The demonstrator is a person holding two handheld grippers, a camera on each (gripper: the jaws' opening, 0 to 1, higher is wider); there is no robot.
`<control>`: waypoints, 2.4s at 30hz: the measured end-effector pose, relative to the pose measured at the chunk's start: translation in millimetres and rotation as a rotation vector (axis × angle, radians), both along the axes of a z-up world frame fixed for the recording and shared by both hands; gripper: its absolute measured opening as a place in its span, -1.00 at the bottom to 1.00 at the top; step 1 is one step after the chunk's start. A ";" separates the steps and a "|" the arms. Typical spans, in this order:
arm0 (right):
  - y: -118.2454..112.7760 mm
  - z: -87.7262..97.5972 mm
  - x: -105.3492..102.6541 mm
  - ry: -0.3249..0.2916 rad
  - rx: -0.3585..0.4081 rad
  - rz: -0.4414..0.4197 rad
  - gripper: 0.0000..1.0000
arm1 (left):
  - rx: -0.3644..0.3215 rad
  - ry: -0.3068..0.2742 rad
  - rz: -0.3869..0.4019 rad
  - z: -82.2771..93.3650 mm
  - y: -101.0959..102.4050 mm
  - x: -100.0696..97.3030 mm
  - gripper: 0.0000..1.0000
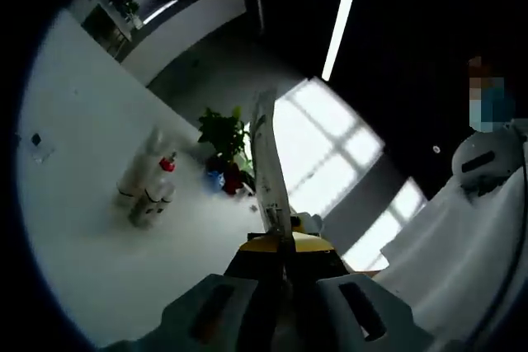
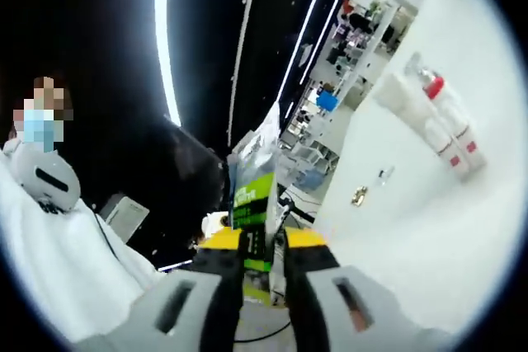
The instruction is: Arrange the skincare products in the storage area until every visible bottle or jar stands upright without overlapping.
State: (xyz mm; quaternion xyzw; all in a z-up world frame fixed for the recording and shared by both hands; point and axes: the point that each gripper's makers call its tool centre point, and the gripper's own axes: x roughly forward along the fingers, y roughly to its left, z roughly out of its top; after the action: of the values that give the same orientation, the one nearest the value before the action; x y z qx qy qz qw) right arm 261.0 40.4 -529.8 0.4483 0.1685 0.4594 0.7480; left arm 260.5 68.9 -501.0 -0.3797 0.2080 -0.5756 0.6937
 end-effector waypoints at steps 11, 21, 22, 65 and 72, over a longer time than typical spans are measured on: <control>6.9 15.8 8.7 0.018 0.095 -0.019 -0.98 | -0.020 0.054 0.083 -2.0 9.8 21.1 -1.00; 10.0 10.6 9.5 0.083 0.146 -0.046 -0.98 | 0.014 0.053 0.125 -18.7 7.0 20.3 -0.82; 10.2 9.0 10.1 0.088 0.142 -0.050 -0.98 | 0.017 0.062 0.125 -22.0 6.6 18.7 -0.82; -21.3 -74.5 55.1 0.008 -0.437 -0.245 0.00 | 0.078 0.335 0.209 -96.6 12.3 65.8 -1.00; -35.1 -82.6 59.1 0.020 -0.474 -0.286 0.15 | 0.117 0.361 0.243 -115.0 13.8 82.0 -1.00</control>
State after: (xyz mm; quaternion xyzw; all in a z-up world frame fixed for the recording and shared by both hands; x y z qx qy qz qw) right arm 320.1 5.3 -612.4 0.2843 0.2135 0.2923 0.8878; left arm 342.5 82.7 -616.0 -0.4582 0.3144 -0.3972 0.7304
